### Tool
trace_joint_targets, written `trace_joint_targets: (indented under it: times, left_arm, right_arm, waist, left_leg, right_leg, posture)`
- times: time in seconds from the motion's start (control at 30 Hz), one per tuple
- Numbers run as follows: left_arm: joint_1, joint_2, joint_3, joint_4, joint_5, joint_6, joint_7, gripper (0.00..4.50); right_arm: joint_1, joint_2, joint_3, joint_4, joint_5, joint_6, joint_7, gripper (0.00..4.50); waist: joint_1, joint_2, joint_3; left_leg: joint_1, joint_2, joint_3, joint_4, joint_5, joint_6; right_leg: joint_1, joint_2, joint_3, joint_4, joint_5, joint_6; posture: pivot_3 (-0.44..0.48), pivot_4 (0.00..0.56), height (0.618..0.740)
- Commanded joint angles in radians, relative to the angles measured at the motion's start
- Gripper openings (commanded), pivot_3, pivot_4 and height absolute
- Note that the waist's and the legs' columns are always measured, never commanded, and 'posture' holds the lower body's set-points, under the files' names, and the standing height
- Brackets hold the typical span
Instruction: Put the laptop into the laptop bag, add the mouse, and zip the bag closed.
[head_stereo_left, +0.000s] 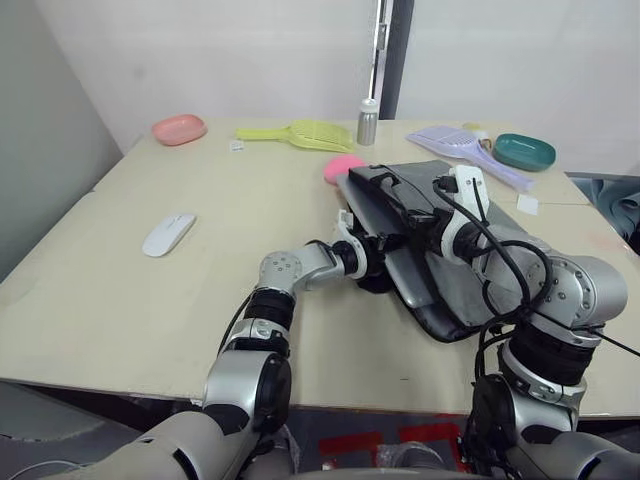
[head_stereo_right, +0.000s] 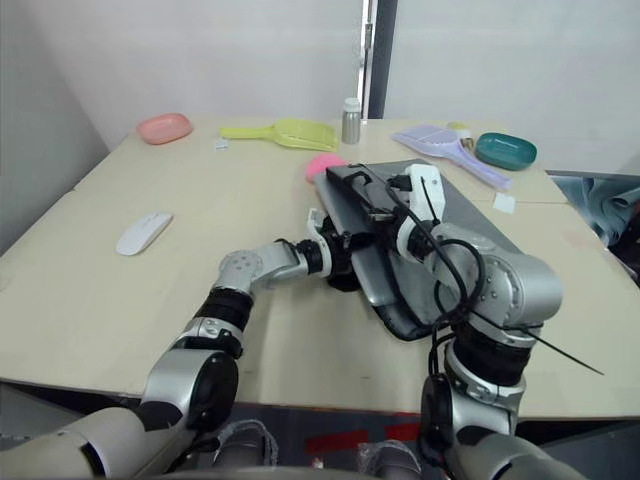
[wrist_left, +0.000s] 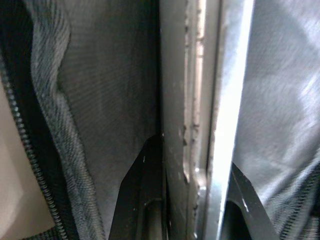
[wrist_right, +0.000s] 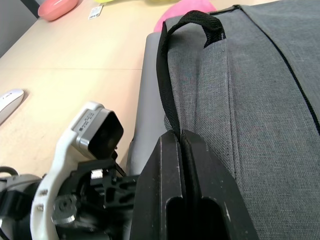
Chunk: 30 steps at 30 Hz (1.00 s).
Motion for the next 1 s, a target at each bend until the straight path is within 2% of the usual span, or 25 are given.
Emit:
trace_joint_targets:
  times: [0.03,0.2,0.43,0.53,0.67,0.83,1.0]
  left_arm:
    - [-0.063,-0.223,-0.004,0.013,0.004,-0.016,-0.059,0.29]
    - [-0.100,-0.238,-0.023,0.066,0.035,-0.016,-0.113,0.29]
    - [-0.103,-0.216,-0.075,0.062,0.072,0.084,-0.197,0.29]
    - [-0.115,-0.217,-0.058,0.077,0.085,0.064,-0.200,0.29]
    - [-0.127,-0.194,-0.114,0.075,0.150,0.092,-0.264,0.29]
    - [-0.128,-0.154,-0.142,0.047,0.162,0.231,-0.341,0.29]
    - [-0.120,-0.121,-0.176,0.031,0.200,0.308,-0.407,0.29]
  right_arm:
    - [-0.001,0.018,-0.007,-0.062,0.042,0.005,-0.024,0.01]
    - [0.009,0.066,-0.010,-0.085,0.086,0.005,-0.059,0.01]
    - [0.015,0.116,-0.010,-0.095,0.143,0.005,-0.109,0.01]
    - [0.023,0.108,-0.014,-0.096,0.166,0.005,-0.125,0.01]
    - [0.035,0.086,-0.021,-0.094,0.203,0.005,-0.138,0.01]
    - [0.048,-0.020,-0.006,-0.076,0.228,0.005,-0.118,0.01]
    - [0.044,-0.036,-0.007,-0.063,0.266,0.005,-0.108,0.01]
  waist:
    - [0.002,0.000,0.000]
    - [0.005,0.000,0.000]
    - [0.012,0.001,0.000]
    - [0.014,0.001,0.000]
    - [0.016,0.001,0.000]
    - [0.028,0.001,0.000]
    - [0.025,0.002,0.000]
  left_leg:
    - [0.000,0.000,0.000,0.000,0.000,0.000]
    - [0.000,0.000,0.000,0.000,0.000,0.000]
    - [0.000,0.000,0.000,0.000,0.000,-0.001]
    - [0.000,0.000,0.000,0.000,0.000,-0.001]
    - [0.001,0.000,0.000,0.000,0.000,-0.001]
    - [0.000,-0.001,0.000,-0.001,0.000,-0.001]
    - [0.000,-0.001,0.000,-0.001,0.000,-0.001]
  right_leg:
    - [0.000,0.000,0.000,0.000,0.000,0.000]
    - [0.000,0.000,0.000,0.000,0.000,0.000]
    - [0.000,0.000,0.000,0.000,0.000,0.000]
    - [0.000,0.000,0.000,0.000,0.000,0.000]
    - [0.000,-0.001,0.000,0.000,0.001,0.001]
    - [0.000,-0.001,0.000,-0.001,0.001,0.001]
    - [0.000,-0.001,0.000,-0.001,0.001,0.001]
  posture:
    - [0.000,0.150,0.740]
    - [0.000,0.150,0.740]
    - [0.000,0.150,0.740]
    - [0.000,0.150,0.740]
    - [0.000,0.150,0.740]
    - [0.000,0.150,0.740]
    - [0.000,0.150,0.740]
